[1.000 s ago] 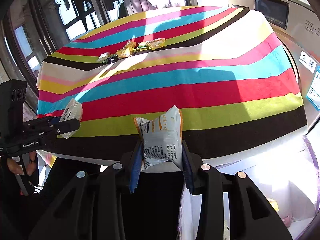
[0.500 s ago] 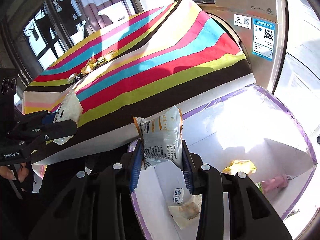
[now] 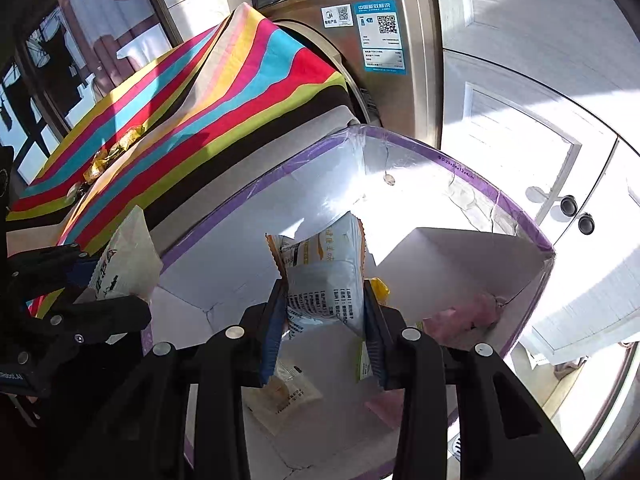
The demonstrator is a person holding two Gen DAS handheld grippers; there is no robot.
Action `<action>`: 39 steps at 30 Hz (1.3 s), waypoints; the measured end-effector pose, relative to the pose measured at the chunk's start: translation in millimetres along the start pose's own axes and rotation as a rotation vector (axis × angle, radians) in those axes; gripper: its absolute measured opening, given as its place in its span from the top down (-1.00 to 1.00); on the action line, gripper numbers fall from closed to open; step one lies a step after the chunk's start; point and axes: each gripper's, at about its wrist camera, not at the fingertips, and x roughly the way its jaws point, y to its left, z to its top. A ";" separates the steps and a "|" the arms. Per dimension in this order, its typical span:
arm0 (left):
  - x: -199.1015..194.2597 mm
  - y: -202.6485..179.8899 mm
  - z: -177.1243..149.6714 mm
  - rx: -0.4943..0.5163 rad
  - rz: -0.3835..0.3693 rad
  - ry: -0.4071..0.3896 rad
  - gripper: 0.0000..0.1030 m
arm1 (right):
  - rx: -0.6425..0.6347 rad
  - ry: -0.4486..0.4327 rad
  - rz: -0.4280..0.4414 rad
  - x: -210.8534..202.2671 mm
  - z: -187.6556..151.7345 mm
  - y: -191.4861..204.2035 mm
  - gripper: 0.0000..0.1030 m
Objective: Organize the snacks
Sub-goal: 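Carry both wrappers over the clear bin and open both tools to drop them, then return to the table and grasp the black wrapper with the right tool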
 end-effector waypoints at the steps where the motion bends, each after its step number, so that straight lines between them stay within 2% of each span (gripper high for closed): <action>1: 2.9 -1.0 -0.6 -0.001 -0.024 0.004 -0.06 | 0.001 0.008 -0.006 1.7 -0.9 -1.0 0.28; 3: 4.0 -0.9 -2.6 -0.013 -0.050 -0.008 -0.70 | -0.007 0.027 -0.040 4.5 -2.5 -1.0 0.24; 4: -0.1 1.1 -4.8 -0.026 -0.045 -0.029 -0.75 | -0.008 0.034 -0.050 5.7 -2.3 0.3 -0.13; 5: -3.9 4.1 -6.2 -0.037 -0.035 -0.044 -0.83 | -0.001 0.029 -0.068 5.3 -1.8 -0.1 -0.58; 6: -8.4 9.5 -6.8 -0.047 -0.022 -0.054 -0.86 | 0.010 0.005 -0.073 2.9 -0.9 0.6 -0.65; 8: -23.9 25.8 -7.7 -0.076 0.016 -0.084 -0.90 | 0.012 -0.009 -0.050 0.1 3.9 6.4 -0.63; 11: -55.5 62.0 -14.8 -0.156 0.128 -0.156 -0.96 | -0.011 -0.021 -0.041 2.3 11.1 16.8 -0.63; 15: -105.1 116.8 -40.0 -0.264 0.317 -0.242 -0.96 | -0.046 -0.006 -0.005 9.7 17.0 39.7 -0.66; 18: -140.2 159.4 -68.8 -0.330 0.471 -0.273 -0.96 | -0.099 0.003 0.041 14.1 22.1 68.6 -0.66; 21: -173.7 212.9 -102.3 -0.440 0.651 -0.273 -0.96 | -0.210 -0.020 0.115 14.4 30.8 112.7 -0.66; 25: -221.7 287.0 -147.5 -0.648 0.826 -0.284 -0.96 | -0.394 -0.026 0.211 25.2 43.7 193.3 -0.69; 28: -250.2 332.6 -172.8 -0.753 0.928 -0.281 -0.96 | -0.489 -0.015 0.299 43.9 52.2 258.9 -0.69; 31: -268.0 370.2 -192.6 -0.850 0.959 -0.275 -0.96 | -0.541 0.031 0.384 75.7 62.7 326.2 -0.70; 34: -280.0 395.1 -214.4 -0.995 0.890 -0.290 -0.96 | -0.546 0.095 0.431 113.7 75.6 388.3 -0.70; 36: -285.5 391.5 -221.8 -1.011 0.865 -0.341 -0.96 | -0.522 0.135 0.472 135.8 83.0 423.4 -0.70; 39: -286.5 387.9 -225.2 -1.014 0.857 -0.347 -0.96 | -0.527 0.165 0.487 166.3 93.3 474.1 -0.70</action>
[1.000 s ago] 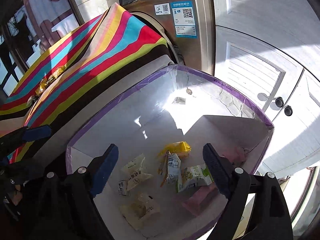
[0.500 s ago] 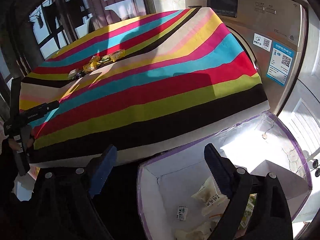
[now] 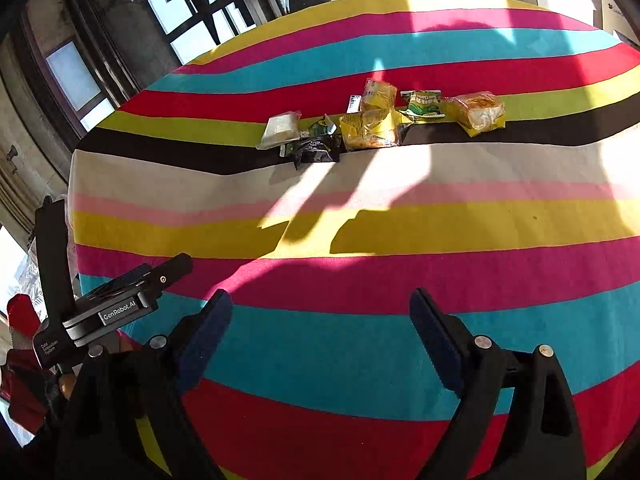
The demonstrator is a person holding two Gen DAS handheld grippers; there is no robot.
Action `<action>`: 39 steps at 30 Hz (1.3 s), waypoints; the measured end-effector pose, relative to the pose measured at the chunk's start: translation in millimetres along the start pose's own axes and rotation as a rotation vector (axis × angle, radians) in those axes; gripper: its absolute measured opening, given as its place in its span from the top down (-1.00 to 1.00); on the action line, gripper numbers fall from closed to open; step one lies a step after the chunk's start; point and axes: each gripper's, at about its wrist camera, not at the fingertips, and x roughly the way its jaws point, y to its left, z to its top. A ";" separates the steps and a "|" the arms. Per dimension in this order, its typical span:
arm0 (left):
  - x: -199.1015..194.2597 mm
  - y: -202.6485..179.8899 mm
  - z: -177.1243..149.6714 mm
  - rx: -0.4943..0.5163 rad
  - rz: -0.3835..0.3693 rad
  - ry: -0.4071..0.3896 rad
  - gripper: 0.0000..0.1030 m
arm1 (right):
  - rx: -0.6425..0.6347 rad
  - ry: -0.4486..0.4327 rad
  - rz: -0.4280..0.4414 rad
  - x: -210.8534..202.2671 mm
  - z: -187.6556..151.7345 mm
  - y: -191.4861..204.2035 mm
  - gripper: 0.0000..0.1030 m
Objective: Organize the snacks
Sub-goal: 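Return to the table and grasp the black wrapper with the right tool, then grasp the clear packet with a round cookie using the left tool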
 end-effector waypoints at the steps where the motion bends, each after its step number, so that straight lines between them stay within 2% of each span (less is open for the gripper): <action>1: -0.6 -1.6 -1.1 0.003 0.005 0.001 -0.96 | -0.007 -0.001 -0.008 13.9 12.4 4.4 -0.70; 8: 3.7 -11.4 -7.1 0.061 0.077 0.031 -0.97 | 0.011 0.043 -0.082 93.2 85.1 13.8 -0.70; 10: 3.1 -10.6 -8.3 0.058 0.071 0.029 -0.97 | 0.010 0.067 -0.107 111.2 94.0 14.1 -0.72; 16: -0.8 -7.6 -13.2 0.044 0.053 0.023 -0.97 | -0.060 0.063 -0.164 133.5 115.7 28.3 -0.72; 19: -2.3 -6.9 -14.4 0.047 0.055 0.024 -0.97 | -0.134 0.068 -0.207 139.3 115.7 38.7 -0.73; 20: -2.9 -7.2 -15.3 0.047 0.055 0.024 -0.97 | -0.164 0.065 -0.217 139.8 114.1 41.5 -0.61; 21: -4.1 -7.4 -16.8 0.047 0.054 0.024 -0.97 | -0.185 0.053 -0.218 137.6 112.5 42.7 -0.39; 22: -5.0 -7.5 -17.9 0.046 0.053 0.023 -0.97 | -0.205 0.030 -0.215 132.2 111.2 43.5 0.22; 26: -6.8 -7.2 -20.2 0.043 0.050 0.022 -0.97 | -0.285 -0.004 -0.188 98.2 93.0 47.0 0.28; 28: -6.3 -7.5 -20.3 0.043 0.051 0.022 -0.97 | -0.304 -0.012 -0.145 76.6 76.7 41.4 0.28; 32: -0.8 -16.7 -15.9 0.081 0.076 0.041 -0.97 | -0.271 -0.033 -0.078 32.8 45.9 18.3 0.28; 35: 7.3 -20.8 -8.5 0.117 0.105 0.074 -0.97 | -0.220 -0.041 -0.063 5.3 21.4 -2.5 0.28; 39: 17.8 -25.0 7.4 0.076 0.062 0.092 -0.97 | -0.166 -0.048 -0.070 -15.1 0.8 -25.1 0.28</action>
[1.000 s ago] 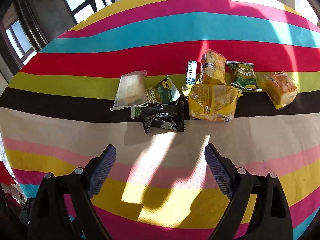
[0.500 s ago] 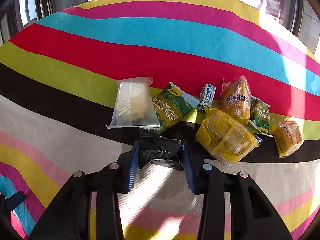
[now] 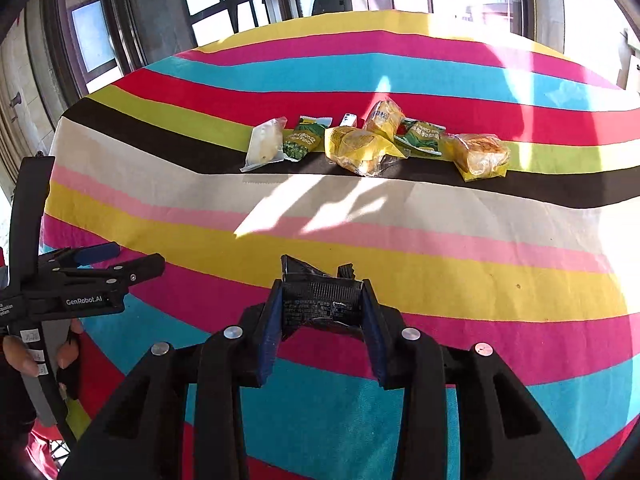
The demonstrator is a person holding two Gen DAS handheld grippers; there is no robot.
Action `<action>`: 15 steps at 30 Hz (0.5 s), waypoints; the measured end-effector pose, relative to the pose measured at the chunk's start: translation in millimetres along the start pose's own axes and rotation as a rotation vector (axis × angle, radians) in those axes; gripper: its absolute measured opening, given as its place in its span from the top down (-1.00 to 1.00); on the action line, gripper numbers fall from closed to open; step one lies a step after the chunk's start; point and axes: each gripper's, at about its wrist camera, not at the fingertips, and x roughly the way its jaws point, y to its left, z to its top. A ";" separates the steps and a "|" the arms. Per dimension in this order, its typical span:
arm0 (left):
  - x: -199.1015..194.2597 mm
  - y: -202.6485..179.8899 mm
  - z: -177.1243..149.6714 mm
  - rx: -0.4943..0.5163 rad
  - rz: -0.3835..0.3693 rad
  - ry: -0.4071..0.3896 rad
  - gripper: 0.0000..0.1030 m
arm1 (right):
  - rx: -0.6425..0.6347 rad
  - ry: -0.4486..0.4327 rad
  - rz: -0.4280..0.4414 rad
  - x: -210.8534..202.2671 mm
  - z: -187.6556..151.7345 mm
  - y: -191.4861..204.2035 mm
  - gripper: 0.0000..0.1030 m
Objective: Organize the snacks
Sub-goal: 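Grasp the clear packet with a round cookie using the left tool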
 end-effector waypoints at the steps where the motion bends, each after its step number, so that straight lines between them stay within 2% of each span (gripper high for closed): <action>1: 6.1 -1.7 9.8 -0.018 -0.014 0.008 -0.97 | 0.007 0.002 -0.006 -2.2 -3.6 -2.0 0.28; 4: 22.2 -13.7 35.1 -0.049 -0.060 0.022 -0.97 | 0.035 0.017 -0.007 8.4 -6.0 -7.5 0.28; 8: 47.6 -29.3 79.5 -0.079 -0.073 0.006 -0.97 | 0.078 0.025 -0.007 16.1 -8.9 -14.5 0.28; 12: 68.0 -34.9 120.9 -0.189 -0.140 -0.031 -0.97 | 0.071 0.040 -0.016 22.2 -7.8 -12.7 0.27; 15: 85.7 -46.4 141.1 -0.222 -0.110 -0.026 -0.97 | 0.067 0.040 -0.020 22.3 -8.4 -11.4 0.27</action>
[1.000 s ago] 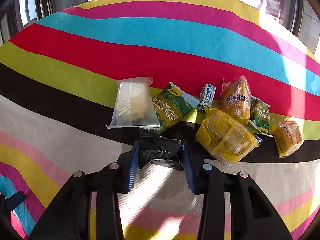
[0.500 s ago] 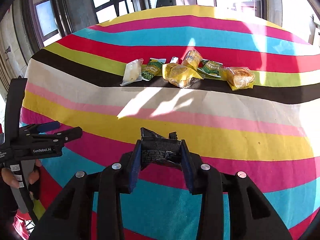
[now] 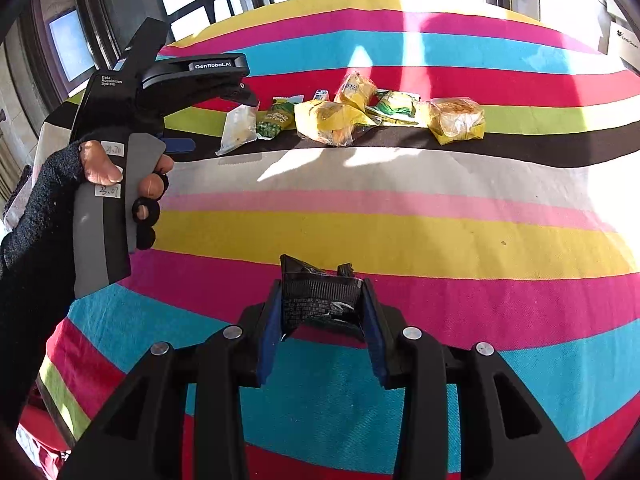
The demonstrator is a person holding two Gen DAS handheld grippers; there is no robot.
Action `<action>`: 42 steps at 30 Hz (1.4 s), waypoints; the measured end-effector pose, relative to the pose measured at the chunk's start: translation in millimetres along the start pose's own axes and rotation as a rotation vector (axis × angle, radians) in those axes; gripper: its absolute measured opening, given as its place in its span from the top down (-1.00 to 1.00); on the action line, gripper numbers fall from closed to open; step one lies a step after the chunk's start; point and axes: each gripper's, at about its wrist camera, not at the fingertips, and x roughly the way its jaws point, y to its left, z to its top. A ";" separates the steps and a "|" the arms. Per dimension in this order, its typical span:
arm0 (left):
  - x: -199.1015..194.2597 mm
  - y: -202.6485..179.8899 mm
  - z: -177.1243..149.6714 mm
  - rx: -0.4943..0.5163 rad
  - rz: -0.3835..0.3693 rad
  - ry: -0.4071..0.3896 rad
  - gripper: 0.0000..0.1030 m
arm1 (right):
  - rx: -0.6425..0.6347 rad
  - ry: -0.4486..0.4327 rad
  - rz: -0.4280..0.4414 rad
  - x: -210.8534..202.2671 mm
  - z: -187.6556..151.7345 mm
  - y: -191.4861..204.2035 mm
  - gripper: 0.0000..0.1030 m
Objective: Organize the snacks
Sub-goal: 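Grasp the clear packet with a round cookie using the left tool, then carry the black wrapper and cookie packet to the clear bin and release both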
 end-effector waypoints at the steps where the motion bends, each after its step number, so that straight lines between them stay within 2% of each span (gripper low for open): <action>1: 6.8 -4.7 3.5 0.000 0.024 -0.004 -0.97 | 0.005 -0.001 0.005 0.1 0.1 -1.0 0.27; 2: 13.1 -8.5 6.0 0.004 0.047 -0.006 -0.97 | 0.008 -0.001 0.009 0.2 0.2 -1.3 0.27; 3: 18.6 -11.3 6.7 0.012 0.067 -0.002 -0.82 | 0.010 -0.001 0.010 0.4 0.3 -1.4 0.27; 4: 22.6 -13.5 6.2 0.026 0.090 0.005 -0.55 | 0.010 -0.001 0.009 0.8 0.5 -1.1 0.27; 5: 18.5 -15.7 2.9 0.048 0.114 -0.020 0.04 | 0.009 -0.001 0.006 1.0 0.7 -1.1 0.27; 6: 14.4 -14.8 -2.0 0.052 0.055 -0.015 0.32 | 0.007 -0.001 0.005 1.6 0.1 -2.9 0.27; 7: 8.4 -12.1 -9.1 0.041 0.017 -0.007 0.33 | 0.008 -0.001 0.005 1.7 0.4 -3.3 0.27; 11: -34.3 -1.0 -51.4 0.073 -0.037 -0.047 0.33 | 0.019 -0.003 0.018 2.9 0.0 -5.5 0.27; 15: -74.3 20.5 -96.8 0.100 -0.063 -0.057 0.33 | 0.021 -0.003 0.020 3.7 -0.1 -7.1 0.27; 22: -118.8 59.5 -159.7 0.054 -0.094 -0.059 0.33 | 0.011 -0.001 0.006 2.6 0.1 -4.1 0.27; 26: -138.6 75.8 -182.5 0.061 -0.103 -0.052 0.33 | 0.032 -0.007 0.027 1.0 0.1 -8.3 0.27; 30: -154.7 85.2 -195.6 0.075 -0.110 -0.047 0.33 | 0.041 -0.054 0.044 -13.3 -4.7 -8.7 0.27; 36: -174.2 89.0 -213.6 0.135 -0.087 -0.068 0.33 | 0.057 -0.081 0.045 -51.8 -33.2 5.5 0.27; 42: -179.2 77.2 -230.3 0.193 -0.113 -0.058 0.33 | 0.047 -0.082 0.032 -91.4 -66.0 11.2 0.27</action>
